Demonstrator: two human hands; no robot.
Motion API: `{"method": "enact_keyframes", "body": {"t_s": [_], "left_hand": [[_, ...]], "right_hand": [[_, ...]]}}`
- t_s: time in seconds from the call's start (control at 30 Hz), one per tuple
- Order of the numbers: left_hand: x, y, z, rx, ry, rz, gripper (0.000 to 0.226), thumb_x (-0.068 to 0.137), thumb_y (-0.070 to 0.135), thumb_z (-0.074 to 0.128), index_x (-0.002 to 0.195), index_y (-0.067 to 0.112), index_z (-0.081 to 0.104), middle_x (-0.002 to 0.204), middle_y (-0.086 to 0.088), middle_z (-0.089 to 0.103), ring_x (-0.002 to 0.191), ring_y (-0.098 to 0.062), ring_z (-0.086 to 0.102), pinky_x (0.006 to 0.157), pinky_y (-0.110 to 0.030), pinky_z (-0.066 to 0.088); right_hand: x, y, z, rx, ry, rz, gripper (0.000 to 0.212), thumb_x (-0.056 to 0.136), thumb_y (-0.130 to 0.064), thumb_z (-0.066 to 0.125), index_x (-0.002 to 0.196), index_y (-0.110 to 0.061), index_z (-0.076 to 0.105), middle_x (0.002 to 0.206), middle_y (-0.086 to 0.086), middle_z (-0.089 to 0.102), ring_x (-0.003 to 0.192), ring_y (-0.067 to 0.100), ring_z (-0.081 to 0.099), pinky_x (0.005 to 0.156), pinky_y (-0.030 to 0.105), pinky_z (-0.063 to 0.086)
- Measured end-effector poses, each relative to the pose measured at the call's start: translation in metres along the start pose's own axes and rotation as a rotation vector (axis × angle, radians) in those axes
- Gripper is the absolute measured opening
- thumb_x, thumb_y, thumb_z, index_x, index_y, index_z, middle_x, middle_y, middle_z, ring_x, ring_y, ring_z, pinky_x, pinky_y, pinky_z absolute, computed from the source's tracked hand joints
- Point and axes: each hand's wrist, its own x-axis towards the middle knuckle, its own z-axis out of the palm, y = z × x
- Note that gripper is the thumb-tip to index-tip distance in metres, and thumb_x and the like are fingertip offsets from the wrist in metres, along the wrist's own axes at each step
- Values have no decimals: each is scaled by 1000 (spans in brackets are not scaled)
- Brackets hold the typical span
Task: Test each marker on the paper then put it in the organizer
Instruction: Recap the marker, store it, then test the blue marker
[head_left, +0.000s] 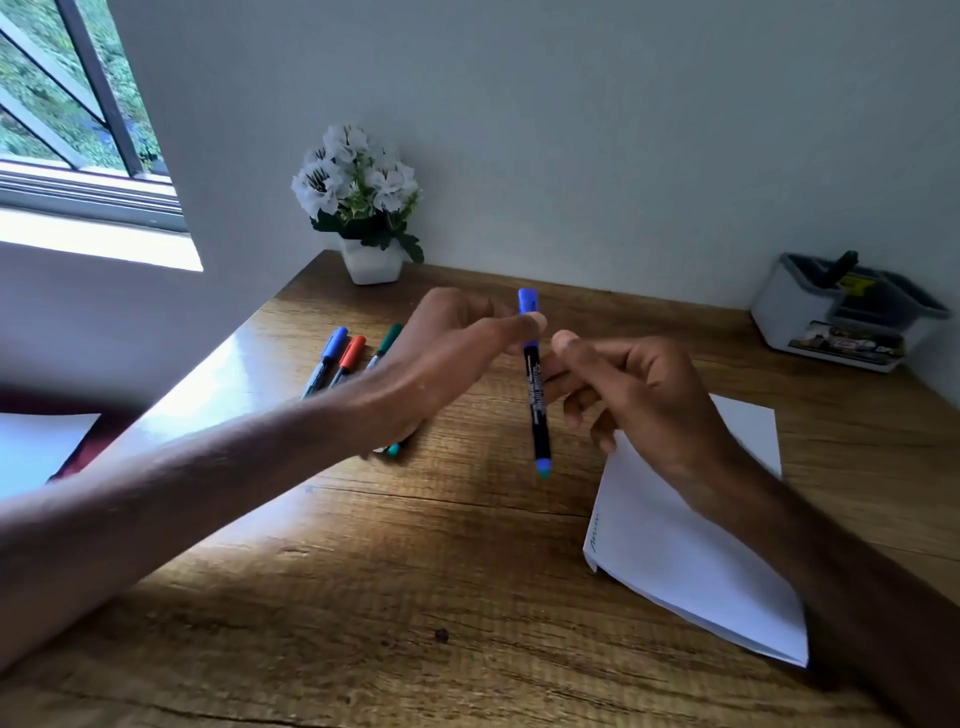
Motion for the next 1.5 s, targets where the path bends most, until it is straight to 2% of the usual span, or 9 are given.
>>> {"method": "enact_keyframes", "body": {"t_s": [0.13,0.3,0.47,0.73,0.93,1.1,1.2,1.33,1.5], "left_hand": [[-1,-6,5,-120,-7,40,25,94,36,70,92,12,76,80,4,72,74,-11,59,70,-34,49],[-8,-9,9,39,-55,205,14,89,34,76,96,22,76,85,3,76,71,-8,66,66,-29,52],[-20,-16,24,199,25,337,14,87,35,79,96,26,76,82,10,76,73,-10,72,65,-39,61],[-22,-18,27,256,-7,437,12,90,33,76,97,25,72,88,11,76,83,-8,72,68,-32,58],[-20,-17,27,200,-65,401,10,89,33,76,93,26,72,89,11,76,86,-13,72,70,-40,58],[-19,-16,25,174,-55,406,13,87,35,77,92,24,72,88,10,77,82,-15,73,69,-43,59],[-18,-19,26,189,-51,388,13,87,36,76,93,26,71,89,12,76,84,-11,73,69,-38,60],[-18,-24,28,303,-43,415,17,90,40,70,104,30,68,94,17,75,88,-3,71,70,-31,58],[-18,-26,28,487,-34,501,24,103,37,53,121,30,66,93,18,73,88,0,67,76,-26,54]], "right_hand": [[3,-5,-15,-31,-127,27,16,93,-25,69,101,-15,79,83,2,80,73,10,74,63,20,54],[8,-2,-56,-522,-194,-68,13,92,-28,71,102,-32,78,90,-13,77,87,4,70,76,33,57],[8,5,-59,-602,-254,-110,13,93,-28,71,104,-28,78,85,-11,76,78,9,69,75,39,58],[4,8,-45,-584,-227,-292,28,91,-42,65,106,-23,80,79,-15,71,70,9,62,58,11,37],[4,10,-45,-640,-228,-350,24,93,-35,69,111,-22,79,79,-10,75,62,16,60,51,25,40],[3,7,-47,-657,-188,-348,40,88,-51,61,115,-26,77,80,-24,69,61,-1,58,51,14,35],[3,8,-45,-654,-199,-321,36,89,-48,63,115,-28,77,80,-31,66,65,-2,59,54,13,37],[5,12,-47,-672,-219,-255,33,88,-56,64,110,-33,74,74,-18,69,64,8,61,53,22,42],[7,11,-68,-512,-225,-95,14,96,-16,64,102,-26,56,78,-5,75,70,8,65,63,29,45]]}}
